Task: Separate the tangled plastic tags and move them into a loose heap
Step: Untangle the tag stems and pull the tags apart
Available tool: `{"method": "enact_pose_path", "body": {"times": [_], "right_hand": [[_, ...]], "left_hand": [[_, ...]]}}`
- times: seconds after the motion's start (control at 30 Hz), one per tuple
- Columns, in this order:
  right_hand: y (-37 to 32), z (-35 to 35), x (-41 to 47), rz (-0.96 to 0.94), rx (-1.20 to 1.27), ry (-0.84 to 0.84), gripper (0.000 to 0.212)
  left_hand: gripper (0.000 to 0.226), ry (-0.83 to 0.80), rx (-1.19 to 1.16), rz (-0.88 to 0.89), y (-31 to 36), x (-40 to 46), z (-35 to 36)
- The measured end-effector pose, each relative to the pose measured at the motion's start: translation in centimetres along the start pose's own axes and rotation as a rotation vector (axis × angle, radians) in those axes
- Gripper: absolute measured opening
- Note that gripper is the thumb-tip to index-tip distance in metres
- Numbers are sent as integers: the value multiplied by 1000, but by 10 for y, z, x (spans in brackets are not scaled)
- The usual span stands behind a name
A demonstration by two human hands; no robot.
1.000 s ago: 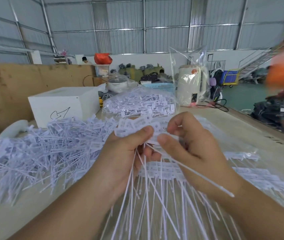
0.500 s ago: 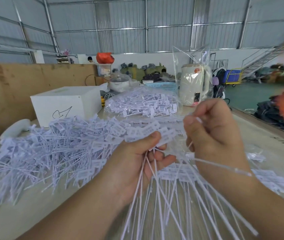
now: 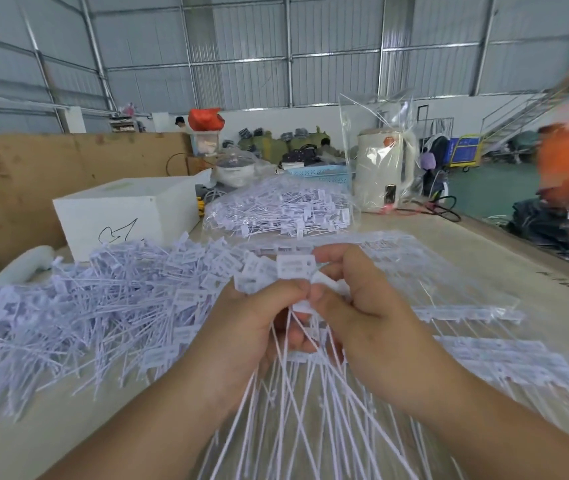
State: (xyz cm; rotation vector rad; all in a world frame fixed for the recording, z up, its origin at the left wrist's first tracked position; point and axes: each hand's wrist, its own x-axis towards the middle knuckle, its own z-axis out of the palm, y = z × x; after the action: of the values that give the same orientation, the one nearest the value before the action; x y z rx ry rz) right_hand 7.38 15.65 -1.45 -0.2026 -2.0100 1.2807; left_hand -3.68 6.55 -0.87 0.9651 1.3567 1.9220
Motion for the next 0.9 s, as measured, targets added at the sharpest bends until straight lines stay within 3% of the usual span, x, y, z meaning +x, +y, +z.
{"method": "enact_pose_path", "body": {"times": [0.17, 0.3, 0.43, 0.63, 0.9], "right_hand": [[2, 2, 0, 93, 256, -142, 23], [7, 1, 2, 81, 176, -181, 24], [6, 3, 3, 80, 259, -164, 35], [4, 0, 3, 3, 180, -165, 35], [7, -3, 6, 104, 334, -132, 28]], "left_hand": [[25, -8, 34, -112, -6, -4, 3], [25, 16, 92, -32, -9, -4, 5], [15, 10, 237, 105, -17, 0, 5], [55, -178, 413, 103, -14, -2, -2], [81, -200, 447, 26, -11, -4, 0]]}}
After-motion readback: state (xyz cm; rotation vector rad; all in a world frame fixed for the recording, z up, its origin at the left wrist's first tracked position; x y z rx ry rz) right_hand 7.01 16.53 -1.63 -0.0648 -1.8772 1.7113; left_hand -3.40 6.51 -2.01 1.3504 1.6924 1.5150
